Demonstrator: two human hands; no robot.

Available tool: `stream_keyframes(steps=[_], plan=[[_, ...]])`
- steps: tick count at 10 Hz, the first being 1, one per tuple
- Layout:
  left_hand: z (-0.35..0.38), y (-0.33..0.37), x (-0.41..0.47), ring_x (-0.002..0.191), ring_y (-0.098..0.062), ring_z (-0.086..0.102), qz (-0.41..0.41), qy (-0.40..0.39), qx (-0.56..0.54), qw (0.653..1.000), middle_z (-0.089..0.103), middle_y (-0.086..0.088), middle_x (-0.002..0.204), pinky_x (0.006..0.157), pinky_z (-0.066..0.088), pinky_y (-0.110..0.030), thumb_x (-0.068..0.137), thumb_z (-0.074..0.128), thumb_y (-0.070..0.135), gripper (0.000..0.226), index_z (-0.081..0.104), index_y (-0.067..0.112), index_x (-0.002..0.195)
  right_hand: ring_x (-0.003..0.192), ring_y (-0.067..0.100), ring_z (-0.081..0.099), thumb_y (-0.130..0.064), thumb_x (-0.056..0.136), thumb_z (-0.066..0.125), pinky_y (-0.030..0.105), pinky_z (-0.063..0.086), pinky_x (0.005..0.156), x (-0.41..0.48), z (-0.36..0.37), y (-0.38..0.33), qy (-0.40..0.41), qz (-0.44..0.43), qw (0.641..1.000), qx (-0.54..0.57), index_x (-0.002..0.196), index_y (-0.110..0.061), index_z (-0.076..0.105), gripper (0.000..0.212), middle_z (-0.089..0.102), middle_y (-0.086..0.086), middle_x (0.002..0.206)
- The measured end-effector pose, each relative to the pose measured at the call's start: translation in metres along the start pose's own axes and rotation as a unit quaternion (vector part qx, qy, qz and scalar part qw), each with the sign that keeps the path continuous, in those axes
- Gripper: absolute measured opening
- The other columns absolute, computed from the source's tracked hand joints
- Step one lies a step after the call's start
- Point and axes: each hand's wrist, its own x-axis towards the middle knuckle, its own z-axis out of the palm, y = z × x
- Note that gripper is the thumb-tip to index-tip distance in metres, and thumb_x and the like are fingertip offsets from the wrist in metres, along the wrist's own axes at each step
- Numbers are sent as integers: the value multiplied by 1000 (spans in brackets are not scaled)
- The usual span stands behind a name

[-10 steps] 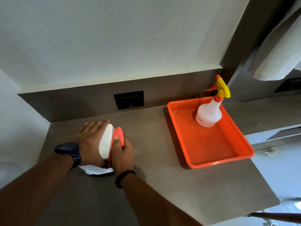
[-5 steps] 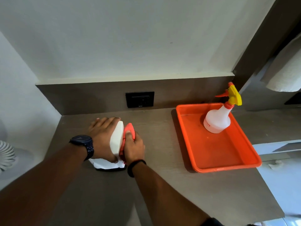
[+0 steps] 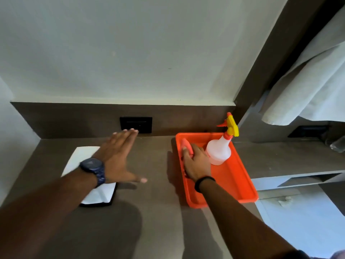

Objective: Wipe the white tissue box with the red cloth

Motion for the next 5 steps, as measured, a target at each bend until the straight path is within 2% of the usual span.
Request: stream_keyframes(steps=[1,3,4,5], plan=[[29,59,33,146,-23,6,21,4,-69,997,7,-7,160,120,9,-44,38,46,98,141,2,20,148,114,41,56,-44,95,42,49,46,98,11,-11,36,-37,0,990,-139,127,-17,57,44,59,16,128],[96,122,67,146,-24,-1,21,-95,-52,994,-2,-8,160,120,5,-44,32,50,96,149,-5,18,146,125,44,43,-52,94,34,54,38,103,18,8,71,-111,-17,953,-280,131,-24,46,48,44,13,146],[112,125,66,146,-24,-4,8,-134,-43,990,-8,-8,160,121,5,-44,30,49,96,152,-9,17,146,139,46,28,-55,93,35,59,30,109,18,15,83,-150,-18,943,-295,142,-32,34,54,27,9,160],[109,125,65,147,-23,-3,4,-140,-60,988,-8,-7,160,120,5,-43,30,48,97,151,-9,20,146,147,44,16,-58,90,37,64,22,113,16,12,82,-146,-9,951,-272,145,-37,27,60,18,4,165]])
